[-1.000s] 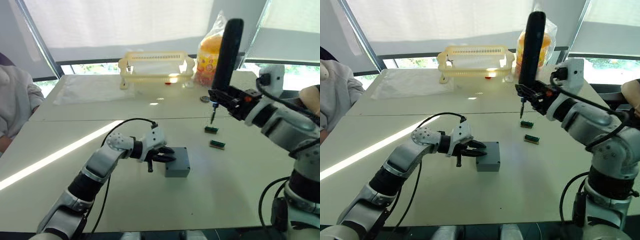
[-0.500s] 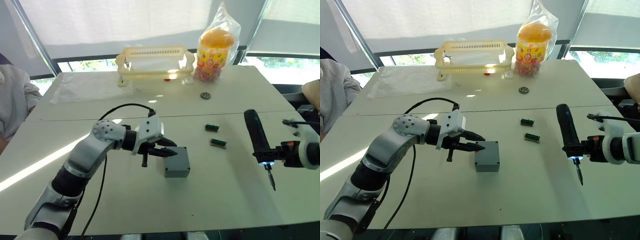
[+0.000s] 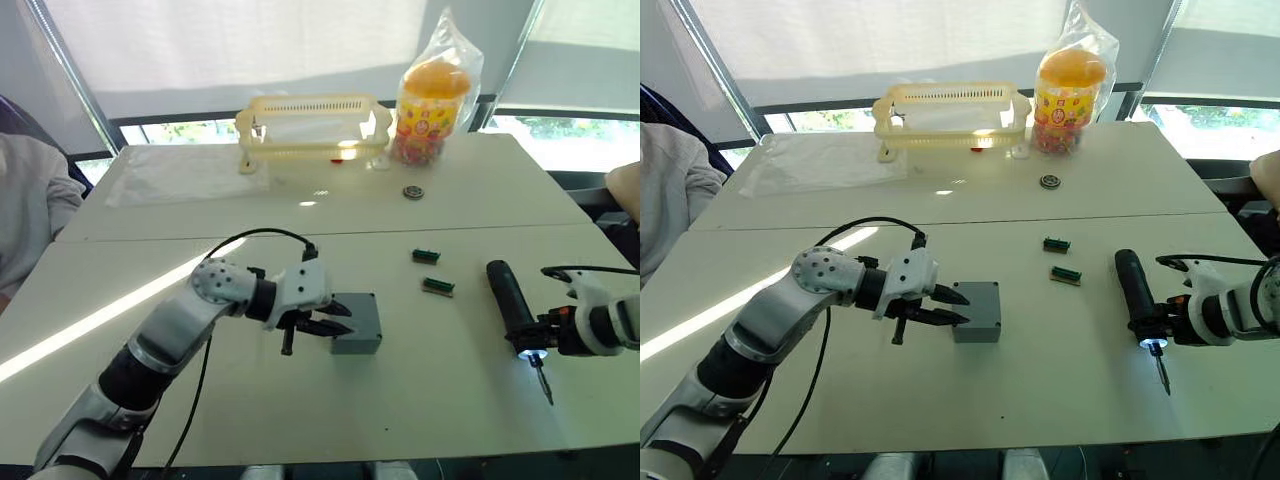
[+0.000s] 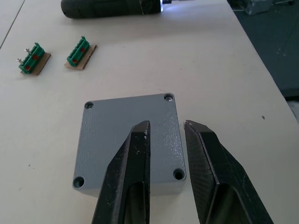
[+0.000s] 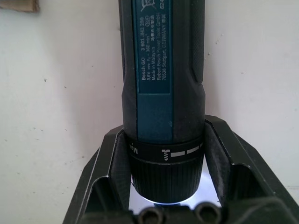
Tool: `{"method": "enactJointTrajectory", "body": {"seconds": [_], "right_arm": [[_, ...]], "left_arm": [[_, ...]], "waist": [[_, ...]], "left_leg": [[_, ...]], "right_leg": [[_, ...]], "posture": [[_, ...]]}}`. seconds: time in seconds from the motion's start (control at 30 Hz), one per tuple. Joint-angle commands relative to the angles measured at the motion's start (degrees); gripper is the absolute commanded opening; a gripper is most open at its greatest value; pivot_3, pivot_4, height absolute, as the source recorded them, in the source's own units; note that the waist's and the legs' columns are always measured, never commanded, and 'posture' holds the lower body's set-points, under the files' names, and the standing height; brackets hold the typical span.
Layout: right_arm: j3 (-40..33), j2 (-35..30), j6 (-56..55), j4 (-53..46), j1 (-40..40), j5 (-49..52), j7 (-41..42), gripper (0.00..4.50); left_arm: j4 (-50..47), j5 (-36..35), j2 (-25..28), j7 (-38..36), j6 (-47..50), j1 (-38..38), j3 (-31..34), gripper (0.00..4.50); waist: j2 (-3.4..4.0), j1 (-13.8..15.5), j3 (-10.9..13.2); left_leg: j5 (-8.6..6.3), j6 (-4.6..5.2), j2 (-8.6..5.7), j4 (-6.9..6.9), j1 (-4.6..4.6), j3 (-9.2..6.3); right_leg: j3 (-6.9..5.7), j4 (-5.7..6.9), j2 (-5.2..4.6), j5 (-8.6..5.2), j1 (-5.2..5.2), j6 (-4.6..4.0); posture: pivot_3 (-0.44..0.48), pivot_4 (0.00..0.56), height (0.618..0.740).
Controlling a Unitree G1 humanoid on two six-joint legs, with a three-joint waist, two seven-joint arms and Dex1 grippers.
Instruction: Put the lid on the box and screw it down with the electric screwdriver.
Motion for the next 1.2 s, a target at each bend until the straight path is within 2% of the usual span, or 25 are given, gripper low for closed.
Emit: {"method": "enactJointTrajectory", "body": {"seconds": [0.03,0.1,0.13,0.2,0.3,0.37,0.43,0.53,0.67,0.73,0.87,0.97,1.2], "right_arm": [[0.88,-0.06,-1.87,1.03,-2.09,-3.55,2.12,3.17],[1.72,-0.09,-2.38,0.93,-2.51,-4.74,3.39,4.16],[2.0,-0.02,-2.55,0.92,-2.73,-5.4,3.85,4.42],[1.51,0.77,-4.78,0.9,-3.17,-7.91,2.94,4.42],[1.2,0.71,-17.1,-0.91,-4.81,-13.18,4.11,4.42],[-2.34,2.63,-25.02,-2.99,-7.62,-12.82,7.12,4.42],[-6.11,4.26,-27.56,-7.83,-8.92,-8.9,11.56,4.42],[-7.9,5.03,-29.07,-23.56,-2.68,-3.24,18.81,4.42],[-5.0,9.2,-30.28,-40.95,10.71,-0.48,19.06,4.42],[-3.82,10.89,-30.82,-44.88,14.53,-0.37,18.1,4.42],[0.0,14.03,-32.98,-48.63,20.1,-3.6,15.02,4.42],[2.34,16.95,-33.9,-49.55,22.65,-4.86,12.47,4.42],[11.37,21.6,-34.23,-46.8,20.82,-9.7,9.35,4.42]], "left_arm": [[-0.58,0.0,0.44,0.14,-0.98,-0.97,1.33,1.13],[-0.42,-0.02,0.5,0.31,-0.67,-1.2,1.61,1.13],[-0.27,0.01,0.56,0.34,-0.58,-1.33,1.67,1.13],[1.81,3.46,1.76,0.61,-3.7,-2.58,0.77,1.13],[9.22,5.19,0.94,3.88,-4.51,-5.91,3.42,1.13],[13.79,6.69,1.38,5.75,-5.45,-7.32,4.78,1.13],[16.79,10.32,3.46,6.07,-8.02,-8.05,3.51,1.13],[16.94,10.87,5.11,3.32,-8.12,-7.01,2.1,1.13],[16.43,6.42,2.96,1.45,-3.92,-3.25,3.18,1.13],[16.84,5.42,1.88,1.52,-2.61,-2.23,3.81,1.13],[15.93,4.3,0.75,1.01,-0.86,0.03,3.35,1.13],[16.55,6.21,-0.42,1.26,-2.38,1.04,0.38,1.13],[22.32,9.77,-5.0,1.78,-4.81,-1.18,-3.75,1.13]], "waist": [[0.0,-0.02,0.0],[0.0,-0.04,0.0],[-0.01,-0.04,0.0],[-0.02,-0.02,0.0],[-0.01,-0.01,0.0],[0.0,-0.32,0.01],[0.01,-0.72,0.01],[-0.01,-0.3,0.0],[-0.15,0.95,-0.07],[-0.1,1.09,0.0],[-0.14,1.07,0.0],[-0.17,1.1,-0.01],[-0.18,1.17,-0.01]], "left_leg": [[0.0,0.0,-0.01,0.03,0.0,0.01],[0.0,0.0,-0.01,0.1,0.05,0.01],[0.0,0.0,-0.01,0.11,0.08,0.01],[0.0,0.0,-0.01,0.11,0.13,0.01],[0.0,0.0,-0.03,0.11,0.13,0.01],[0.0,-0.01,-0.03,0.11,0.13,0.03],[0.0,-0.01,-0.02,0.04,0.19,0.08],[0.0,-0.01,0.07,-0.16,0.29,-0.06],[-0.02,0.03,0.17,-0.17,0.2,-0.22],[-0.03,0.04,0.11,-0.05,0.15,-0.16],[-0.01,0.0,-0.01,0.6,0.0,-0.14],[-0.02,-0.01,0.02,0.75,0.34,-0.13],[-0.02,-0.02,0.01,0.74,0.45,-0.14]], "right_leg": [[0.01,0.0,0.0,0.01,0.01,0.01],[0.01,-0.01,0.0,0.01,0.09,0.01],[0.02,-0.01,0.0,0.01,0.12,0.01],[0.02,-0.01,0.0,0.01,0.16,0.01],[0.02,0.0,0.0,0.01,0.16,0.02],[0.03,0.01,-0.01,0.03,0.15,0.05],[0.05,0.02,0.0,0.08,0.11,0.15],[0.0,0.13,0.13,0.05,0.1,0.16],[-0.16,0.01,0.22,-0.02,0.18,0.15],[-0.11,0.0,0.12,-0.02,0.2,0.15],[-0.07,0.11,0.0,0.02,0.3,0.09],[-0.07,0.03,-0.01,-0.02,0.75,-0.16],[-0.06,0.03,-0.01,0.0,0.85,-0.13]], "posture": [[0.0,0.15,0.74],[0.0,0.15,0.74],[0.0,0.15,0.74],[0.0,0.15,0.74],[0.0,0.15,0.74],[0.0,0.15,0.74],[0.0,0.15,0.74],[0.0,0.15,0.74],[0.0,0.15,0.74],[0.0,0.15,0.74],[0.0,0.15,0.74],[0.0,0.15,0.74],[0.0,0.15,0.74]]}}
